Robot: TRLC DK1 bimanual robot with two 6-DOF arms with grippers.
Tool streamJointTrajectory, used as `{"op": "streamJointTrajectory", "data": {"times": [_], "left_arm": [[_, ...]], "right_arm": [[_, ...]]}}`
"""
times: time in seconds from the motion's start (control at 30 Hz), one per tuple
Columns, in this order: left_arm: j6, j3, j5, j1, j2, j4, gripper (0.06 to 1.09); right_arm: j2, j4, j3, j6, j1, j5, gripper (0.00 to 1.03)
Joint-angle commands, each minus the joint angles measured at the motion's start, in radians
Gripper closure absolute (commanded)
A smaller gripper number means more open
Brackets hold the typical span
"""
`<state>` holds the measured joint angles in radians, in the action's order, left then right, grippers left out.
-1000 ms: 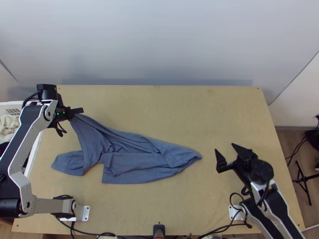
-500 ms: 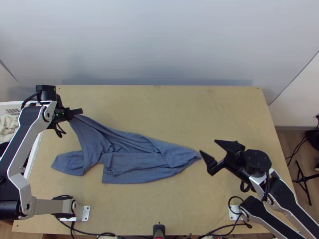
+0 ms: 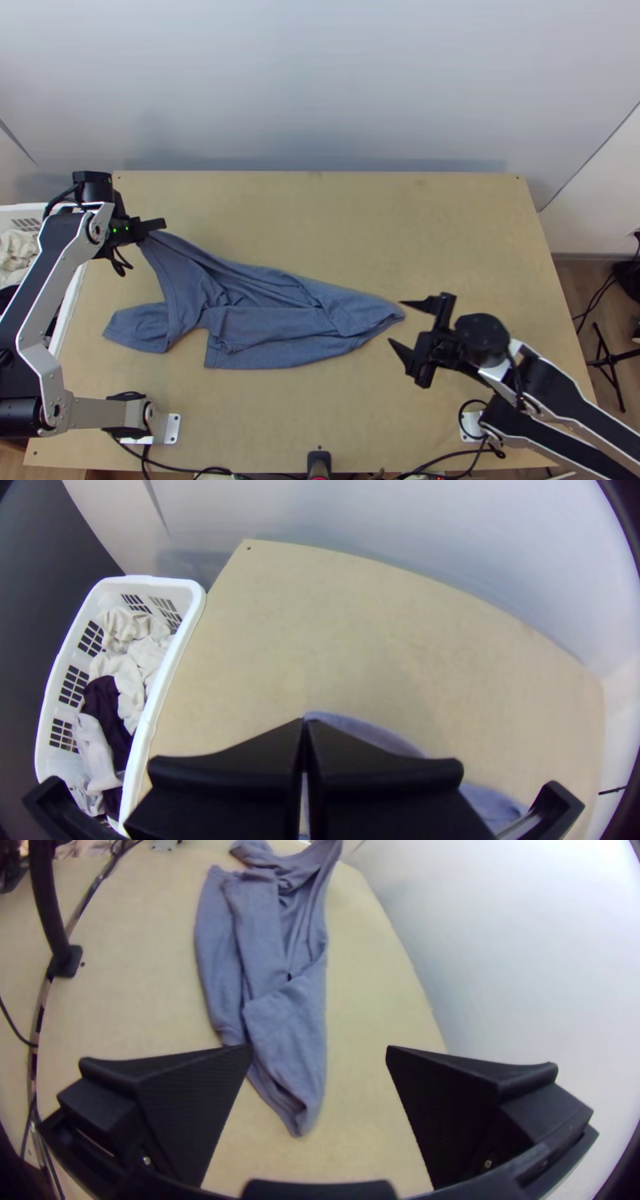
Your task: Fold the t-shirt
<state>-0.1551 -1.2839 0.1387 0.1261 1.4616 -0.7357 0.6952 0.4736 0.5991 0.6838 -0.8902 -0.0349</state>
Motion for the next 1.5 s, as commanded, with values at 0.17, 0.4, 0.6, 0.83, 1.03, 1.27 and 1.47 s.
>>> {"op": "streamJointTrajectory", "data": {"times": [0.17, 0.4, 0.6, 0.83, 1.03, 1.27, 1.47], "left_arm": [[-0.018, 0.011, -0.016, -0.014, 0.013, 0.001, 1.05], [-0.014, 0.009, -0.016, -0.013, 0.016, 0.001, 1.05], [-0.009, 0.006, -0.016, -0.009, 0.019, 0.001, 1.05], [-0.008, 0.005, -0.016, -0.008, 0.022, 0.001, 1.05], [-0.008, 0.003, -0.016, -0.009, 0.029, 0.001, 1.05], [-0.008, 0.003, -0.017, -0.013, 0.036, 0.001, 1.05], [-0.008, 0.000, -0.016, -0.013, 0.040, 0.002, 1.05]], "right_arm": [[0.132, -0.069, -0.048, -0.009, -0.176, -0.036, 0.18], [0.182, -0.188, -0.117, -0.015, -0.182, -0.036, 0.53], [0.221, -0.288, -0.179, -0.015, -0.176, -0.034, 0.53], [0.319, -0.395, -0.219, -0.013, -0.128, -0.034, 0.53], [0.382, -0.497, -0.251, 0.017, -0.092, -0.031, 0.53], [0.434, -0.579, -0.249, 0.034, -0.089, -0.030, 0.68], [0.475, -0.615, -0.242, 0.045, -0.075, -0.030, 0.68]]}}
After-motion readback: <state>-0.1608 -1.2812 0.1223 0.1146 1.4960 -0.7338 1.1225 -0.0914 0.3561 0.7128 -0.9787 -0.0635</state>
